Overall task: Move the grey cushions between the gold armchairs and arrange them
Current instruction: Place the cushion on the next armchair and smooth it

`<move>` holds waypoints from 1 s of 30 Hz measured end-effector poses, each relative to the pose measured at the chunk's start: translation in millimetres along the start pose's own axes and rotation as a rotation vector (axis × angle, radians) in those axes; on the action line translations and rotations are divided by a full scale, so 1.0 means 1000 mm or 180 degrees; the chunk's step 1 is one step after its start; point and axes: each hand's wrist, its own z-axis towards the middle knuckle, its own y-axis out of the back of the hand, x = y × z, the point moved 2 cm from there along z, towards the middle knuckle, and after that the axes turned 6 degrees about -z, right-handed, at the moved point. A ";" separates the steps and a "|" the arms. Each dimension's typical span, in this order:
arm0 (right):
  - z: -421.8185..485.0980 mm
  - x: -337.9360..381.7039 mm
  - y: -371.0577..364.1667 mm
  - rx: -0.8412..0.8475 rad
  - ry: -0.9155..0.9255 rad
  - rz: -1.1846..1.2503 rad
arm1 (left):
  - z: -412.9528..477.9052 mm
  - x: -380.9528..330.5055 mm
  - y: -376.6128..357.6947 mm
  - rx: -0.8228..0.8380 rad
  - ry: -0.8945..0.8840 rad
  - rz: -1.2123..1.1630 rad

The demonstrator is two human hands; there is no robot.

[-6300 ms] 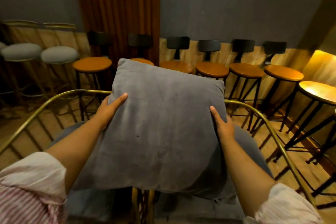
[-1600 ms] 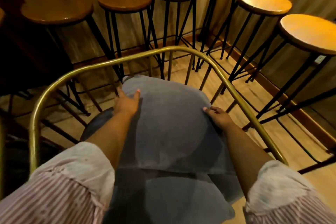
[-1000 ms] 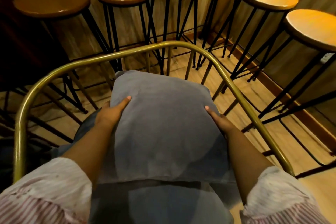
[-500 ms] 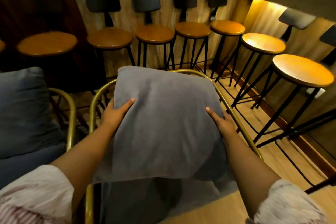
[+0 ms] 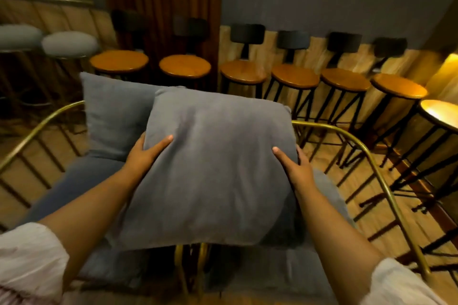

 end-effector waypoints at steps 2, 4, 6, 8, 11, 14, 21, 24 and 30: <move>-0.006 0.007 -0.050 0.0161 0.0019 0.0032 | 0.005 0.003 0.045 -0.0268 0.0056 0.0007; -0.013 0.011 -0.102 0.0330 -0.0030 0.0062 | 0.014 0.008 0.092 -0.0554 0.0039 0.0044; -0.023 0.015 -0.152 0.0457 -0.0083 0.0053 | 0.023 0.009 0.134 -0.0698 0.0036 0.0028; -0.031 0.017 -0.202 0.0521 -0.0181 -0.0003 | 0.033 0.008 0.177 -0.0736 0.0106 0.0031; -0.046 0.013 -0.273 0.0599 -0.0275 -0.0019 | 0.052 0.016 0.244 -0.0735 0.0199 0.0173; -0.063 0.007 -0.330 0.0600 -0.0303 -0.0063 | 0.075 0.033 0.302 -0.0781 0.0355 0.0384; -0.068 -0.039 -0.407 0.0653 -0.0686 -0.0549 | 0.128 0.090 0.348 -0.0743 0.0733 0.1081; -0.073 -0.060 -0.431 0.1096 -0.0906 -0.0914 | 0.143 0.130 0.339 -0.0265 0.1313 0.1847; -0.064 -0.067 -0.437 0.1335 -0.0990 -0.1373 | 0.154 0.156 0.328 -0.0214 0.1824 0.2310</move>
